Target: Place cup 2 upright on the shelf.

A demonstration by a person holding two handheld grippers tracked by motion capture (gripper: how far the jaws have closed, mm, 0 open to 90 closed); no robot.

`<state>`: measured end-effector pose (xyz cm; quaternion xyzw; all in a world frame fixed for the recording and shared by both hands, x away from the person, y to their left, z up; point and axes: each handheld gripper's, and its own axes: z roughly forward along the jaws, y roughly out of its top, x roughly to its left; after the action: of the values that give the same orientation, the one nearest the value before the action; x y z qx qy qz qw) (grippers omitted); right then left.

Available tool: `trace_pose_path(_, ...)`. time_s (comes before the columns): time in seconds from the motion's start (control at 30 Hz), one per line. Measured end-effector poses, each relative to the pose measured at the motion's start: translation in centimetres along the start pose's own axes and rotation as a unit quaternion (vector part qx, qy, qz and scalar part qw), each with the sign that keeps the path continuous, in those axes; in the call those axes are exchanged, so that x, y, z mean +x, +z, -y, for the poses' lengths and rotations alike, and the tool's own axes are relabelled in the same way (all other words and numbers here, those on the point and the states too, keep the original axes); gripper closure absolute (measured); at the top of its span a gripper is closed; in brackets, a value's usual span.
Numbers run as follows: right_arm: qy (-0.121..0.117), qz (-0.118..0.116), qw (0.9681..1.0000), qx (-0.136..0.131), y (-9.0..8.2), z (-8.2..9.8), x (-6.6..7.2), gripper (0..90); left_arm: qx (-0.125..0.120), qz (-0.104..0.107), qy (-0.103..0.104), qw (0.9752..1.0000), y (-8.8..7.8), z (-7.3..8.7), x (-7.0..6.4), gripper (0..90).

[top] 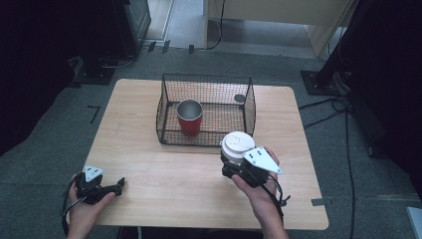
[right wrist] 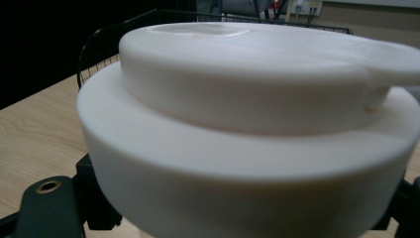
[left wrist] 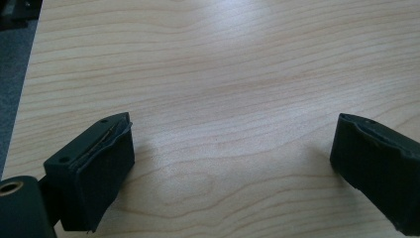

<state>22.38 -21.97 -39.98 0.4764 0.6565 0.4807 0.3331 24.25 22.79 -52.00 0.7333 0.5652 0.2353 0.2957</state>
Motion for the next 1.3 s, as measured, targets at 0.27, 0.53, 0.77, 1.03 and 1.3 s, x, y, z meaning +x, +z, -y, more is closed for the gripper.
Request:
trace_pose_path(0.27, -0.009, -0.005, 0.9994, -0.032, 0.2, -1.6, 0.6, 15.8, 0.000, 0.000, 0.000, 1.0000, 0.0, 0.0, 0.0, 3.9)
trace_pose_path(0.53, -0.003, -0.003, 0.9986, -0.053, 0.4, -3.4, 0.4, 15.8, -0.001, 0.000, 0.000, 1.0000, 0.0, 0.0, 0.0, 3.9)
trace_pose_path(0.77, -0.017, 0.006, 0.9969, -0.077, 1.1, -4.7, 0.6, 15.8, -0.001, 0.000, -0.001, 1.0000, 0.0, 0.0, 0.0, 3.9)
trace_pose_path(1.03, -0.006, 0.014, 0.9938, -0.110, 2.2, -5.9, 0.8, 15.7, 0.000, 0.000, 0.000, 1.0000, 0.0, 0.0, 0.0, 3.9)
trace_pose_path(1.3, 0.011, 0.016, 0.9887, -0.149, 3.3, -6.3, 0.5, 15.6, -0.001, 0.000, 0.000, 1.0000, 0.0, 0.0, 0.0, 4.0)
